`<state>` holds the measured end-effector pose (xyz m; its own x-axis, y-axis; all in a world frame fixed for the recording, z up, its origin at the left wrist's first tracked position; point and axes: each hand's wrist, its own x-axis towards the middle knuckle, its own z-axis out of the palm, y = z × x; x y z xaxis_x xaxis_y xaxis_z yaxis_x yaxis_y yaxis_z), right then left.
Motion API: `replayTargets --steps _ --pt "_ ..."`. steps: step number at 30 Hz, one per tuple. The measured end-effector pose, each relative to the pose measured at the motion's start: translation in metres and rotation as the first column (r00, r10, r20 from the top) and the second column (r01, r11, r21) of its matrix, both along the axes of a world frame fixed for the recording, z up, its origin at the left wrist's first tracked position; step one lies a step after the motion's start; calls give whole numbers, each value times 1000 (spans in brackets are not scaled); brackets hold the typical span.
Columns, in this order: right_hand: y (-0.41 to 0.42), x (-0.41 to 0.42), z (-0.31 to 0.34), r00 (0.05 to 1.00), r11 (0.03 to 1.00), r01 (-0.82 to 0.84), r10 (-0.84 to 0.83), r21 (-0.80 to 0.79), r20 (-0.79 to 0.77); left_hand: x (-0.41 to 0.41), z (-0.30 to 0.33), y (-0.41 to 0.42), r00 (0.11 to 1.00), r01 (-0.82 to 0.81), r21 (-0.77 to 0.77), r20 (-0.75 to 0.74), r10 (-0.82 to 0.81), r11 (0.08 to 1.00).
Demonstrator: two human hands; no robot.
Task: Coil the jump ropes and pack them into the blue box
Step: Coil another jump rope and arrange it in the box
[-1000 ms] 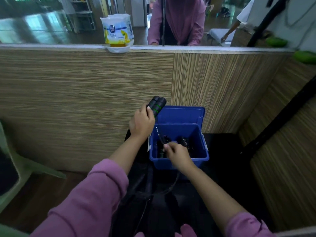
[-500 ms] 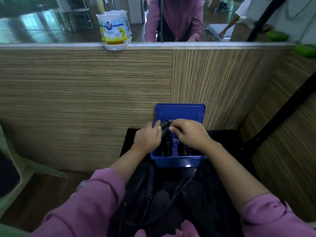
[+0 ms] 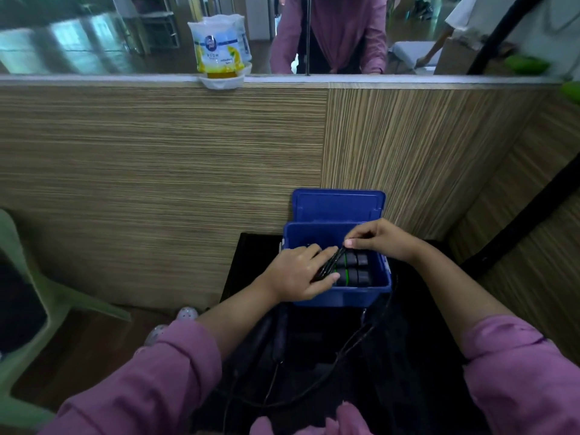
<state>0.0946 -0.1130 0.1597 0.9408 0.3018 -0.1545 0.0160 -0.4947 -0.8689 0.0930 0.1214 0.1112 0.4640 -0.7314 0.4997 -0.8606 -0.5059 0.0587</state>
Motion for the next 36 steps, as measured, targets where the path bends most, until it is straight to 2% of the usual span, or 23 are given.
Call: replayTargets --steps 2,5,9,12,17,20,24,26,29,32,34,36 --pt "-8 -2 -10 994 993 103 -101 59 -29 -2 4 -1 1000 -14 -67 -15 13 998" --pt "-3 -5 -25 974 940 218 -193 262 -118 -2 15 -7 993 -93 -157 -80 81 983" --pt "28 -10 -28 942 858 335 -298 390 -153 2 36 -15 933 -321 -302 -261 246 898" --pt "55 -13 -22 932 807 353 -258 473 -256 11 46 -17 867 -473 -333 -339 364 816" --pt "95 -25 -12 907 817 350 -174 458 -383 29 52 -13 771 -621 -309 -407 490 721" --pt "109 -31 -12 914 866 336 -204 371 -351 37 53 -6 735 -668 -315 -421 531 675" --pt "114 -37 -13 931 883 337 -261 326 -255 55 54 7 610 -787 -263 -464 642 558" --pt "114 -39 -14 951 932 296 -268 211 -152 61 53 13 555 -826 -208 -461 692 524" --pt "112 -37 -10 960 960 279 -278 -39 23 63 43 17 550 -826 -135 -407 729 548" --pt "112 -37 4 980 968 191 -177 -163 93 58 33 17 560 -806 -18 -346 753 592" --pt "107 -36 17 981 964 169 -145 -204 129 51 24 16 620 -758 39 -265 738 651" --pt "95 -29 28 980 961 169 -140 -221 143 44 16 16 717 -670 95 -172 675 736"
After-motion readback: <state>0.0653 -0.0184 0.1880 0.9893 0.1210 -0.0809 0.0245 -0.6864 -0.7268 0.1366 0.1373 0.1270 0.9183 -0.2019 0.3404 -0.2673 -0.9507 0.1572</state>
